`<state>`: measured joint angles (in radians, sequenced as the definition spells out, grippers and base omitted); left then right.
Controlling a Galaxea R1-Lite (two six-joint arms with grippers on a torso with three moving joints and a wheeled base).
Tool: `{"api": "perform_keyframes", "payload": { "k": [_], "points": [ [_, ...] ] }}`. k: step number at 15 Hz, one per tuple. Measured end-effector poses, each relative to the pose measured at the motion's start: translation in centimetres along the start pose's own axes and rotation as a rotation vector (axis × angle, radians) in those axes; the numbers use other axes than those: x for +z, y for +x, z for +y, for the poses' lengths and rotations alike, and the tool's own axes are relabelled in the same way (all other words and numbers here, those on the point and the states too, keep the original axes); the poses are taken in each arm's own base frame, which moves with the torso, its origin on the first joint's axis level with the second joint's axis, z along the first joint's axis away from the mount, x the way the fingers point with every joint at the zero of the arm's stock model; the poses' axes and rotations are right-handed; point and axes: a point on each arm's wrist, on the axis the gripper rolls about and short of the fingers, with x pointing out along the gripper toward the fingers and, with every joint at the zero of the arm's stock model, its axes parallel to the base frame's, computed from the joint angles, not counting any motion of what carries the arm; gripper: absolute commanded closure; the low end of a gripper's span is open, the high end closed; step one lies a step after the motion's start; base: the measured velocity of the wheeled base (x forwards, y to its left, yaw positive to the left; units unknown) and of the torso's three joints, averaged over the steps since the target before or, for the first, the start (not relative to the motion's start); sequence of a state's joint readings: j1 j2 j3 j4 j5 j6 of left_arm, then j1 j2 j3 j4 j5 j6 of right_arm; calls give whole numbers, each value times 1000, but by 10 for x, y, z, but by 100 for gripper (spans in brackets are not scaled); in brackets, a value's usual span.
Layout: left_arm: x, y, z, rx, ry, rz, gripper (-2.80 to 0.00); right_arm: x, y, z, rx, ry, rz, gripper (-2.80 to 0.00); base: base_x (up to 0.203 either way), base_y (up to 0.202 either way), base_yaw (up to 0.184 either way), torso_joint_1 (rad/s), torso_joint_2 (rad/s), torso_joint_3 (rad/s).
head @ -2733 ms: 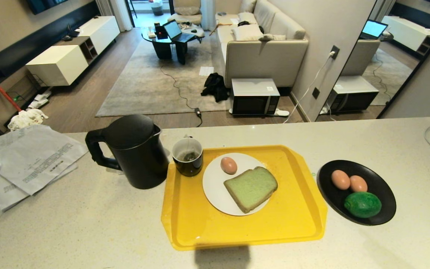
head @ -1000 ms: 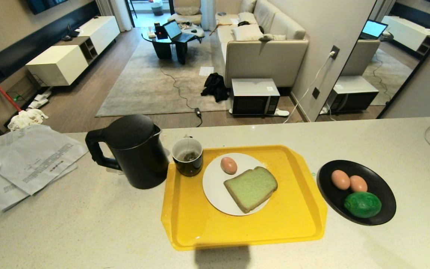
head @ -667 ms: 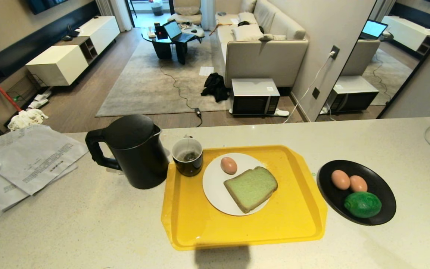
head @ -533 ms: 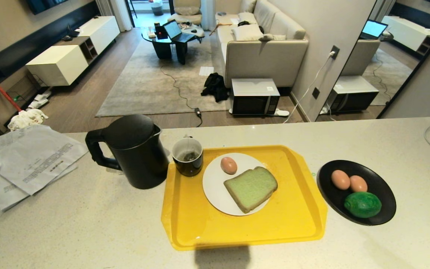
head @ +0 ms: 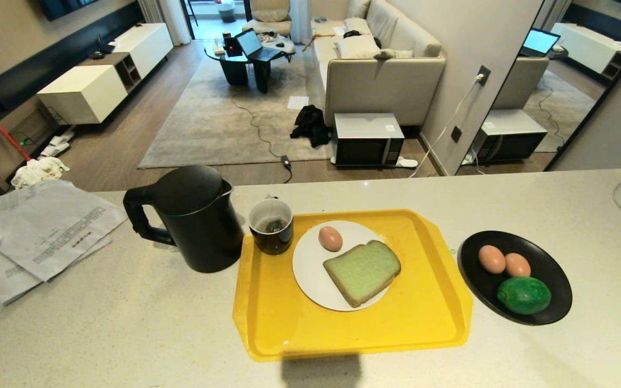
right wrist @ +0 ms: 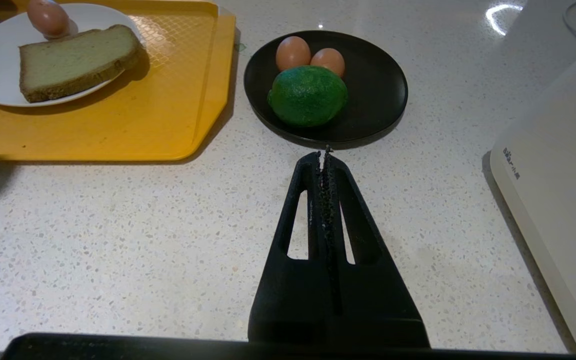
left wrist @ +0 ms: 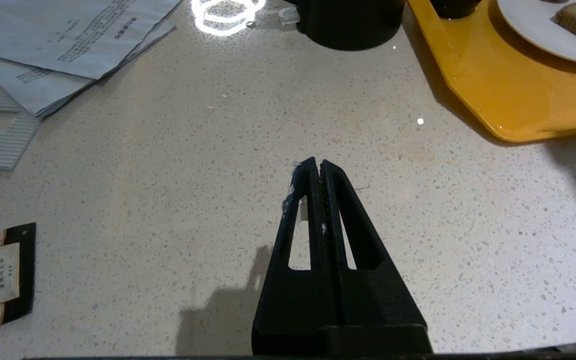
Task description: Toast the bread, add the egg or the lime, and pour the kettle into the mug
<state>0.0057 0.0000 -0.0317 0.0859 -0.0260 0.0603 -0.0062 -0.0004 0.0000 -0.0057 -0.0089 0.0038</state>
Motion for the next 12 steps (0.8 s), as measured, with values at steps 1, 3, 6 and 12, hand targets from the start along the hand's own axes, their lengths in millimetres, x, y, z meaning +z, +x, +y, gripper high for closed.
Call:
{"api": "perform_keyframes", "payload": {
  "k": [1,3,6,12],
  "points": [
    [-1,0,0,-2,2,8,0,0,0,0,0,0,0,0,0,0,0,0,0,0],
    [1,0,0,-1,5,-4,0,0,0,0,0,0,0,0,0,0,0,0,0,0],
    [1,0,0,-2,6,-4,0,0,0,0,0,0,0,0,0,0,0,0,0,0],
    [1,0,0,8,-6,-9,0,0,0,0,0,0,1,0,0,0,0,0,0,0]
  ]
}}
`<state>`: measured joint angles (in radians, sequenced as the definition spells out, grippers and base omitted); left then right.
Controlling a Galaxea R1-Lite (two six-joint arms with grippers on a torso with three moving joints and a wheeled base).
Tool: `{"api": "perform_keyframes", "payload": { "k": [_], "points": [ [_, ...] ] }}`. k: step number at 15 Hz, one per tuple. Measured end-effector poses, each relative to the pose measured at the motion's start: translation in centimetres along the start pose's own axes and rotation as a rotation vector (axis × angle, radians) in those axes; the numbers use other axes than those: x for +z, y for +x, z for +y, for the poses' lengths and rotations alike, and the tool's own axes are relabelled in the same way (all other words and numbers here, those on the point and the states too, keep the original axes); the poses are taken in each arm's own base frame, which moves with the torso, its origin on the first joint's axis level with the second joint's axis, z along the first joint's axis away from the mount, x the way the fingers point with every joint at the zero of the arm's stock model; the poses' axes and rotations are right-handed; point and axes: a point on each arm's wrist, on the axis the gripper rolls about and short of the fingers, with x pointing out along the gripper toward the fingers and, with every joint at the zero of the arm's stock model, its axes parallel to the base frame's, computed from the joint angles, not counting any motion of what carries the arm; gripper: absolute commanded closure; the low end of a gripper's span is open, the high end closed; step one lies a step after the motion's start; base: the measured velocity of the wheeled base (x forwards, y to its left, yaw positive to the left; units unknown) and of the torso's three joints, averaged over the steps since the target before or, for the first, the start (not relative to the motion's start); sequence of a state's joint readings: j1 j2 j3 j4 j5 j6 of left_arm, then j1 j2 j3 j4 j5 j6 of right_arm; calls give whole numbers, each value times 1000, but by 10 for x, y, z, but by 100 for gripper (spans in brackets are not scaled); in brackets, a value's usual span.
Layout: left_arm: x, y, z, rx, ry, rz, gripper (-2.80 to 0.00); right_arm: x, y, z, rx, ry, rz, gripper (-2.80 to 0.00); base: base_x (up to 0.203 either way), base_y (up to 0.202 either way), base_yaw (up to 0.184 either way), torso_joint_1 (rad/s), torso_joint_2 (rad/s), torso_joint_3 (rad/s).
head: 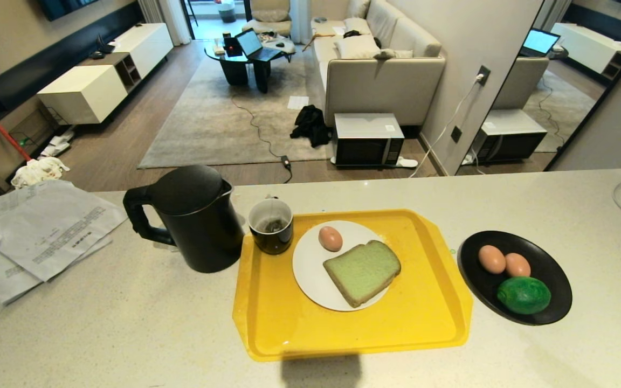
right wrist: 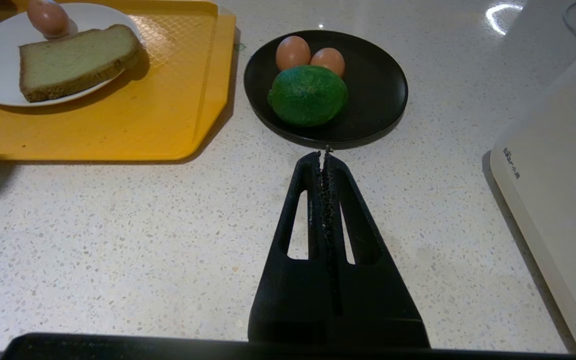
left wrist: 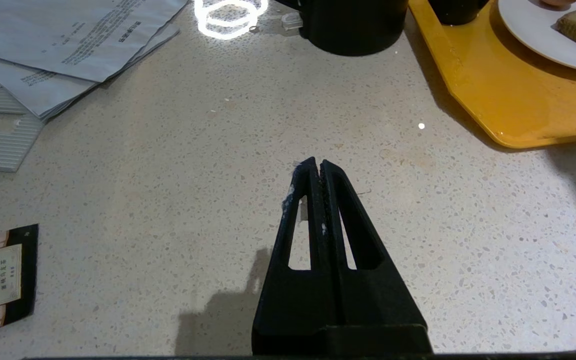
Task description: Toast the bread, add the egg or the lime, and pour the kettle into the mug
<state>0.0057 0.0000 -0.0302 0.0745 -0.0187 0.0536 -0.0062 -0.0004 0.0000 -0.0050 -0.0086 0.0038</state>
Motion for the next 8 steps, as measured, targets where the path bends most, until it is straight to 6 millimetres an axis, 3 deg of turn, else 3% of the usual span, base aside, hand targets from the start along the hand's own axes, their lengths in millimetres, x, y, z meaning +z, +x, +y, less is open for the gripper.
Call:
{"api": "perform_keyframes", "payload": {
  "k": [8],
  "points": [
    [1,0,0,3,0,-13,0,0,0,0,-1,0,-1,0,0,0,0,0,0,0]
  ]
}}
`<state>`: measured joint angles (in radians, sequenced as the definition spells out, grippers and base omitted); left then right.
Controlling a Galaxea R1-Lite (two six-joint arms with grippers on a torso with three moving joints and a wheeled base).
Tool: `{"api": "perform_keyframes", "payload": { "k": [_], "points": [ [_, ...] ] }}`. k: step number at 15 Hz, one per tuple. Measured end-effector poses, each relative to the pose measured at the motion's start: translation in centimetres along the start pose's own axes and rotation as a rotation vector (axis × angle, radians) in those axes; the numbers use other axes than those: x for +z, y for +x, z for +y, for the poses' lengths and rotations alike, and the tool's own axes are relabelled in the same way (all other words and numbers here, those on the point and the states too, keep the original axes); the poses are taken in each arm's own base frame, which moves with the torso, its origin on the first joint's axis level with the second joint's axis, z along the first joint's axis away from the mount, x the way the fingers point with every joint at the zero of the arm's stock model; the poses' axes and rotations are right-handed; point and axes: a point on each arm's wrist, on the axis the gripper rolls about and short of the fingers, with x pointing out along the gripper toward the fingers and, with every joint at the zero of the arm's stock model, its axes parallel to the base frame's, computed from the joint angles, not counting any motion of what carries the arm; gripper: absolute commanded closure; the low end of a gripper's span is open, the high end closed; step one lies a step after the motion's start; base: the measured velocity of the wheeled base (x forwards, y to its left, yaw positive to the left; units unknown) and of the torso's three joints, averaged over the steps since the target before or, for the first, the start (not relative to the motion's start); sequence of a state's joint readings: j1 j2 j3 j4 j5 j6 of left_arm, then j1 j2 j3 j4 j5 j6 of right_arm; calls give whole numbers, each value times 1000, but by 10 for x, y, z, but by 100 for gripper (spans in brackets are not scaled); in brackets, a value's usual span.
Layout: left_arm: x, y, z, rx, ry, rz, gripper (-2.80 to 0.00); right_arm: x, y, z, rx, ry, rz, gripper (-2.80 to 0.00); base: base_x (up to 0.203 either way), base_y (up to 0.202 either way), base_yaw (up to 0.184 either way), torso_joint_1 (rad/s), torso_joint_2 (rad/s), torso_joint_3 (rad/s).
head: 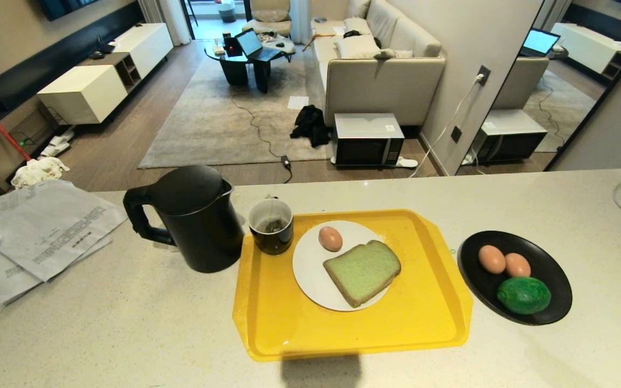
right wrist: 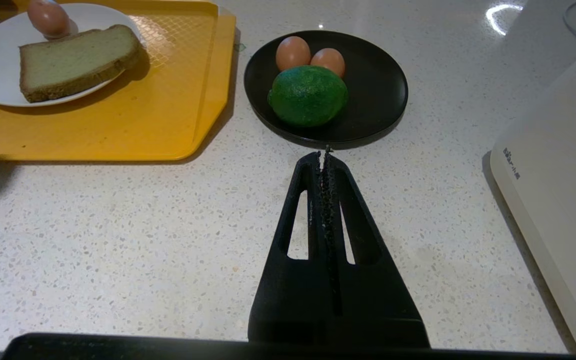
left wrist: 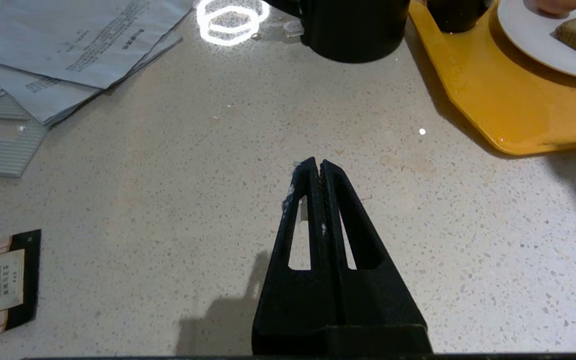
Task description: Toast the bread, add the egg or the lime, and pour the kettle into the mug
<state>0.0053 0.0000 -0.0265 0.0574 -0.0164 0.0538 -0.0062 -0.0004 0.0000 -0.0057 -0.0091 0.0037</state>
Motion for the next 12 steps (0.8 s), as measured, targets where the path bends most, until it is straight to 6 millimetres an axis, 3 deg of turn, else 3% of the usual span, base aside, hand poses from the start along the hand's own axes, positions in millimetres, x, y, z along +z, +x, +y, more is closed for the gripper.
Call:
{"api": "perform_keyframes", "payload": {
  "k": [12],
  "points": [
    [-1,0,0,2,2,-3,0,0,0,0,0,0,0,0,0,0,0,0,0,0]
  ]
}}
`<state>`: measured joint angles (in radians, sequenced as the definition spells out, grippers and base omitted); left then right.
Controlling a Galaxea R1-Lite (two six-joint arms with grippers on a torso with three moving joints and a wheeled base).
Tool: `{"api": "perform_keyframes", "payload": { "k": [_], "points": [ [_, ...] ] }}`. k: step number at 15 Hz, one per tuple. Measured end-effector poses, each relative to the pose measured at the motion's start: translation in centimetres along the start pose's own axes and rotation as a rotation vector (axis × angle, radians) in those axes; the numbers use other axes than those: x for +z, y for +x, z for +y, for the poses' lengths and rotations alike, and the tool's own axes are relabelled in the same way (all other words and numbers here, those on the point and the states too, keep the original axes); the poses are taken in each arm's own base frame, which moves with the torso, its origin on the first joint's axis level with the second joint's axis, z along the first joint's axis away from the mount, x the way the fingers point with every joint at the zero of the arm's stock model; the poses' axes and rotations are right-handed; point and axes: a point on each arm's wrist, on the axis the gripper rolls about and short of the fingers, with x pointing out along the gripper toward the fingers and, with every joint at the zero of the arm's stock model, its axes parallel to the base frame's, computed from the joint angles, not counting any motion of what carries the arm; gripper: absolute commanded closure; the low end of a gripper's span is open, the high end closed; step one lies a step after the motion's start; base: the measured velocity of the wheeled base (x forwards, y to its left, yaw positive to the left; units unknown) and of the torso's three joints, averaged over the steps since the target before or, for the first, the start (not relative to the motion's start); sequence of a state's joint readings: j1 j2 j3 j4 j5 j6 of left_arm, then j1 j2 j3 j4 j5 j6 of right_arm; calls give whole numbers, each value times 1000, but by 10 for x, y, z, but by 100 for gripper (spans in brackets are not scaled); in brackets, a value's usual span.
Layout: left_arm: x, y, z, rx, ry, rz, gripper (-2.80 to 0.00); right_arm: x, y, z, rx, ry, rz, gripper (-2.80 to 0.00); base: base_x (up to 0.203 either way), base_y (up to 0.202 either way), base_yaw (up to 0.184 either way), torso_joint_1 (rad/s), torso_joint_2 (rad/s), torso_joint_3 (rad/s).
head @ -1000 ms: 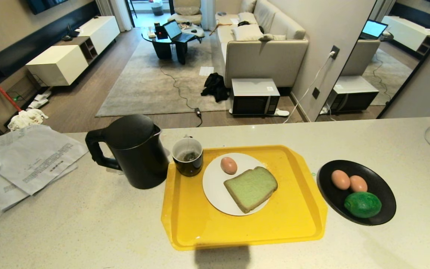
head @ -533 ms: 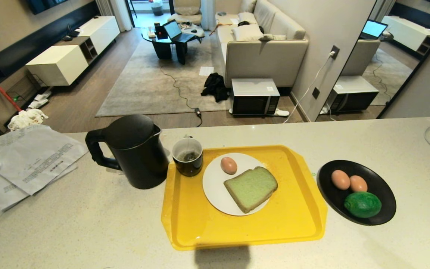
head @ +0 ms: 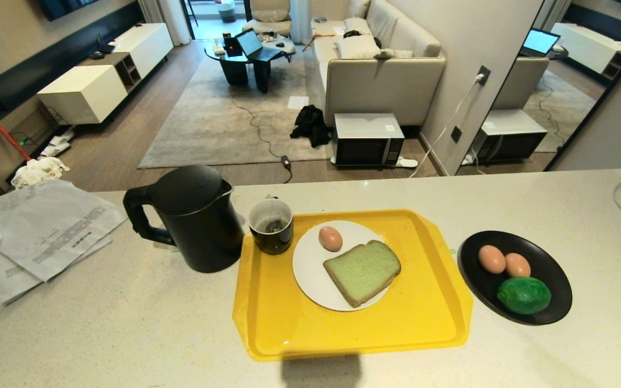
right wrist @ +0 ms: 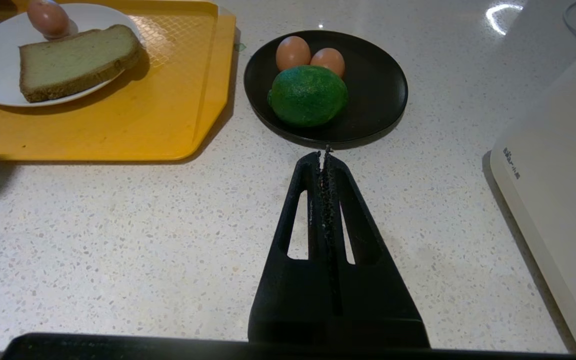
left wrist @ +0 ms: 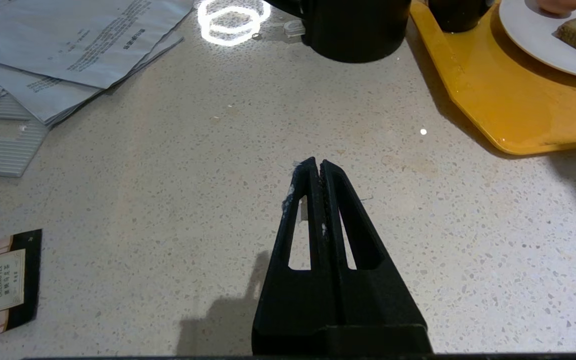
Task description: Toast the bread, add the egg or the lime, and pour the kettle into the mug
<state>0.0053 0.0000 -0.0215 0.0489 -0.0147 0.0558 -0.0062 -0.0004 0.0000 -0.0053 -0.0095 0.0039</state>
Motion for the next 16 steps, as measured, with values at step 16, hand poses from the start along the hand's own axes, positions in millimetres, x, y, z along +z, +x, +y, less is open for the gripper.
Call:
{"api": "perform_keyframes", "payload": {
  "k": [16],
  "points": [
    [0,0,0,2,-3,0,0,0,0,0,1,1,0,0,-69,0,-1,0,1,2]
  ]
}}
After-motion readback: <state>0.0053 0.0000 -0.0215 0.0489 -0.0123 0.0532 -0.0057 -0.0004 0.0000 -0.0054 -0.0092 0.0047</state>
